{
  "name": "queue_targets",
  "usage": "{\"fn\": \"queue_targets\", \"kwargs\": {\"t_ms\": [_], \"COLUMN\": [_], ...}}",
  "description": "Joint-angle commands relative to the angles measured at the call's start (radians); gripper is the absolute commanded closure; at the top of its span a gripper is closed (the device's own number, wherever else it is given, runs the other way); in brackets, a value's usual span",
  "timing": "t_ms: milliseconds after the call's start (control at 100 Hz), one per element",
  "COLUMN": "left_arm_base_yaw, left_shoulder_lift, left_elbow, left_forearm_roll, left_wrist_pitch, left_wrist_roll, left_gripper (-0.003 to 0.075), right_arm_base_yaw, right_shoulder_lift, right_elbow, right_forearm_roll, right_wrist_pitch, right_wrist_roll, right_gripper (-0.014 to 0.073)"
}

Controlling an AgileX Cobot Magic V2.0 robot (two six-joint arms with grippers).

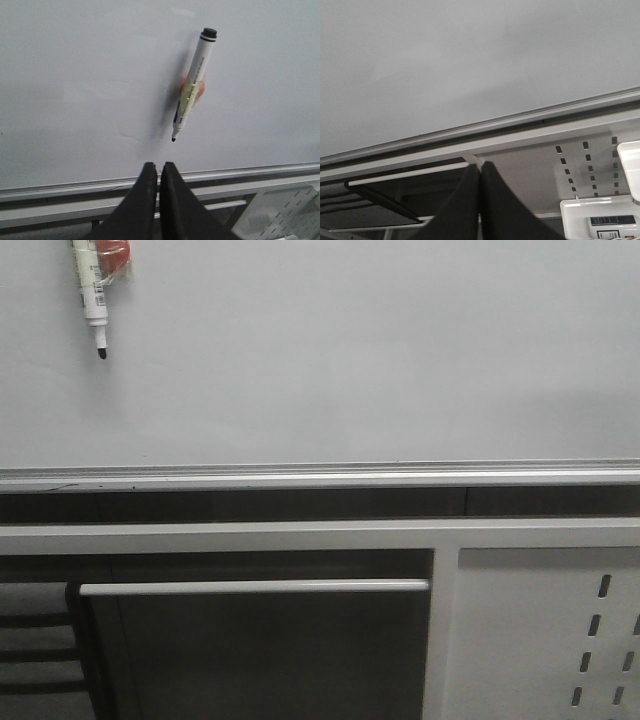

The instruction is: Write number 1 on whiteboard

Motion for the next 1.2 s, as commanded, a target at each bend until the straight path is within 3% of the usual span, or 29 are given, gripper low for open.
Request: {"fn": "queue_targets", "kwargs": {"t_ms": [0,110,190,260,310,490,620,740,910,1190], "left_arm_base_yaw": [-0.006,-0.006,-0.006,-0.006,-0.006,-0.008,-0.04,-0.114,-0.243,-0.299], "left_shoulder_lift": [0.068,0.129,0.17,0.209,0.236,0.349,0.427,0.495,0.579,0.669], "left_elbow": [-0.055,-0.064,-0.065,-0.065,-0.065,-0.065,-0.085,-0.127,-0.182,-0.241], "left_forearm_roll": [-0.091,-0.21,-0.33,-0.432,-0.509,-0.838,-0.919,-0.926,-0.922,-0.924], "left_wrist_pitch": [-0.03,-0.03,-0.03,-0.028,-0.021,0.017,0.017,-0.005,-0.215,-0.276], "left_wrist_roll": [0.062,0.181,0.266,0.34,0.419,0.765,0.897,0.957,0.997,1.03], "left_gripper": [0.0734,0.0646,0.05,0.0375,0.0332,0.0347,0.0394,0.0407,0.0406,0.0406], "right_arm_base_yaw": [-0.005,-0.005,-0.005,-0.005,-0.005,-0.005,-0.005,-0.005,-0.005,-0.005], "right_shoulder_lift": [0.036,0.043,0.043,0.043,0.043,0.043,0.043,0.043,0.043,0.043], "right_elbow": [-0.055,-0.059,-0.059,-0.059,-0.059,-0.059,-0.059,-0.059,-0.059,-0.059], "right_forearm_roll": [0.014,0.064,0.08,0.086,0.087,0.127,0.129,0.129,0.129,0.129], "right_wrist_pitch": [-0.041,-0.043,-0.043,-0.047,-0.05,-0.054,-0.058,-0.062,-0.073,-0.073], "right_wrist_roll": [-0.023,-0.064,-0.07,-0.083,-0.088,-0.112,-0.116,-0.117,-0.117,-0.118], "right_gripper": [0.0587,0.0361,0.0205,0.0188,0.019,0.019,0.019,0.019,0.019,0.019]}}
